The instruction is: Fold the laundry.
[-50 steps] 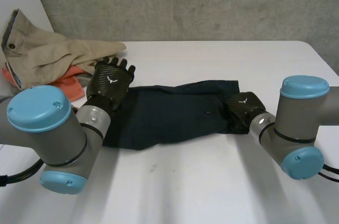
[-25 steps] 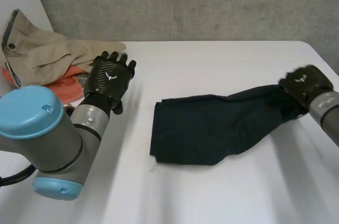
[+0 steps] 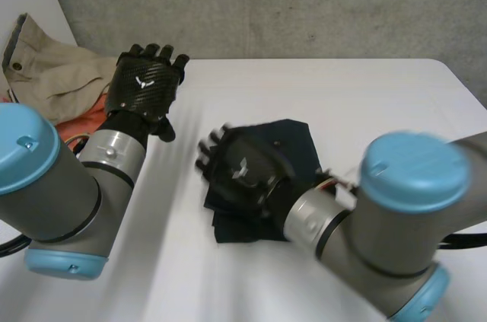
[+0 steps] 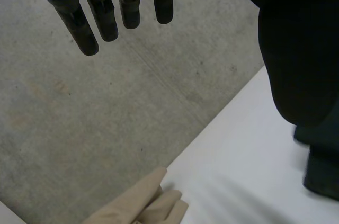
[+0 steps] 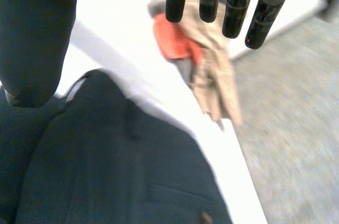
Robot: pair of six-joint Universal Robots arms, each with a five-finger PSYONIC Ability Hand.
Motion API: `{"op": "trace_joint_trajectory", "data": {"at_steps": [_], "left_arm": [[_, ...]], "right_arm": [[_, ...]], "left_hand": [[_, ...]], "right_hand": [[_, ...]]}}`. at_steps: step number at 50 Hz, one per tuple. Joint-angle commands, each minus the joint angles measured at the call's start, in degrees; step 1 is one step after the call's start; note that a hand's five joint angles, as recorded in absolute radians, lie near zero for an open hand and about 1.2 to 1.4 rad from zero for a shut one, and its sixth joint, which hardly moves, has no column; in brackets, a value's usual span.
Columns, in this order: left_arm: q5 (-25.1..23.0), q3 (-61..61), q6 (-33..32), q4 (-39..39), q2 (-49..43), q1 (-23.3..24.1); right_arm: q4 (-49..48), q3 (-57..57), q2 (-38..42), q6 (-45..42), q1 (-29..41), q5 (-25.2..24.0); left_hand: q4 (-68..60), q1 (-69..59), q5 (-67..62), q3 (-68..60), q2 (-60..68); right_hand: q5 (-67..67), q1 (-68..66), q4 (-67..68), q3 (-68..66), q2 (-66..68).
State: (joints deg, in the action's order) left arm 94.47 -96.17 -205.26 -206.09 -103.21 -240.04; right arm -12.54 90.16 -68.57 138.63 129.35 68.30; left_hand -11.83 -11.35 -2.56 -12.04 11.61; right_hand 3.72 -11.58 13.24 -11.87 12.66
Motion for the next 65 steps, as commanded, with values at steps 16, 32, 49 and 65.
{"op": "trace_joint_trajectory", "data": {"at_steps": [16,32,49,65], "left_arm": [[-0.16,23.82,9.17,18.08,-23.43,11.34],[-6.66,27.88,8.56,29.78,-31.71,6.34],[-15.71,23.75,9.26,31.28,-7.46,2.91],[-33.91,19.97,9.44,39.19,0.46,0.62]], "right_arm": [[21.32,-18.6,11.78,33.55,-15.53,4.91],[23.35,-22.22,19.37,16.6,-15.0,12.11],[7.89,2.72,-3.92,34.23,-19.83,14.76],[1.64,17.6,-4.65,45.76,-20.89,10.27]], "left_hand": [[-0.57,-1.05,0.16,-0.36,0.79],[-0.74,-1.22,-0.01,-0.53,0.96],[0.95,0.46,1.67,1.16,-0.73],[0.44,-0.04,1.17,0.65,-0.22]], "right_hand": [[-3.72,1.58,-3.24,1.87,-2.66],[-3.72,1.58,-3.24,1.87,-2.66],[-3.72,1.58,-3.24,1.87,-2.66],[-3.72,1.58,-3.24,1.87,-2.66]]}}
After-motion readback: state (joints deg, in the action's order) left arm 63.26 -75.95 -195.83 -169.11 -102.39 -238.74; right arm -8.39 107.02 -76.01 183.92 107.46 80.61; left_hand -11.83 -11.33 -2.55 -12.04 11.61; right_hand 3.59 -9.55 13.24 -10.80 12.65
